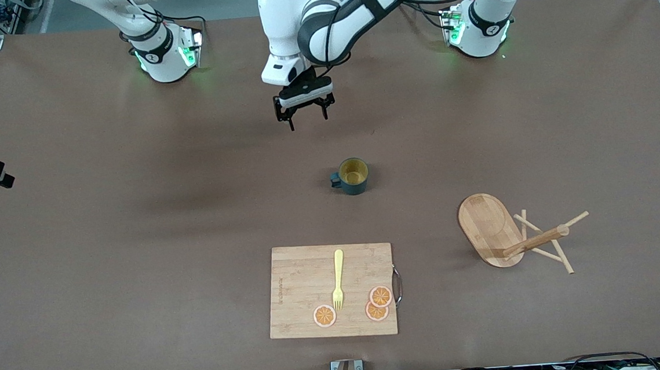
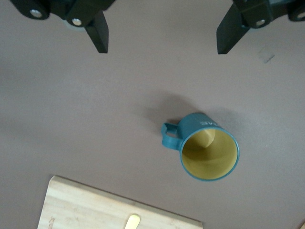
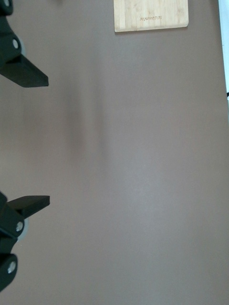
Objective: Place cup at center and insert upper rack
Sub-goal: 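Move the left gripper above the teal mug handle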
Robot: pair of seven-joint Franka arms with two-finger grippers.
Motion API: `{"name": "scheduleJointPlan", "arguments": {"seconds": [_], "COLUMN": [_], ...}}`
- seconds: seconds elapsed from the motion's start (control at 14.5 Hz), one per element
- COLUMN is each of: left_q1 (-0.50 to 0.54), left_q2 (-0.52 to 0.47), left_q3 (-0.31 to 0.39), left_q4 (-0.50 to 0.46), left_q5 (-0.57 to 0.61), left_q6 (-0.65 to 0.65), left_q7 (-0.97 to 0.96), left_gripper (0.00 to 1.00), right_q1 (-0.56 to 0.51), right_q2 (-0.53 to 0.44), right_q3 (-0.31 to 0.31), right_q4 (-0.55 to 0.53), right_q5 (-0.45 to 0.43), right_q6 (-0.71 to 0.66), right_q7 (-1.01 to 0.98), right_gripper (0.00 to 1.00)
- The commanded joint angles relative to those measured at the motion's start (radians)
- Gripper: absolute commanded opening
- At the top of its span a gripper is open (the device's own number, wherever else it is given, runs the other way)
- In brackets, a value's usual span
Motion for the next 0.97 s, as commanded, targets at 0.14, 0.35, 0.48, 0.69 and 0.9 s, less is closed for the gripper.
{"name": "scheduleJointPlan", "arguments": {"seconds": [0.14, 0.35, 0.48, 0.69, 0.9], "left_q1": [-0.098, -0.262, -0.356, -0.445, -0.563], "left_q2": [0.045, 0.047, 0.053, 0.078, 0.134], "left_q3": [0.041, 0.193, 0.296, 0.400, 0.531], "left_q4": [0.018, 0.016, 0.016, 0.021, 0.056], "left_q5": [0.179, 0.208, 0.208, 0.213, 0.210], "left_q6": [-0.021, -0.051, -0.059, -0.059, -0.073], "left_q7": [-0.202, -0.284, -0.285, -0.286, -0.287], "left_gripper": [1.00, 1.00, 1.00, 1.00, 1.00], "right_q1": [-0.003, -0.003, -0.001, 0.002, 0.000], "right_q2": [-0.094, -0.114, -0.117, -0.120, -0.116], "right_q3": [0.008, 0.008, 0.008, 0.009, 0.011], "right_q4": [-0.111, -0.142, -0.162, -0.169, -0.159], "right_q5": [-0.026, -0.026, -0.026, -0.029, -0.027], "right_q6": [0.056, 0.061, 0.061, 0.053, 0.050], "right_q7": [0.016, 0.017, 0.016, 0.017, 0.026], "right_gripper": [1.00, 1.00, 1.00, 1.00, 1.00]}}
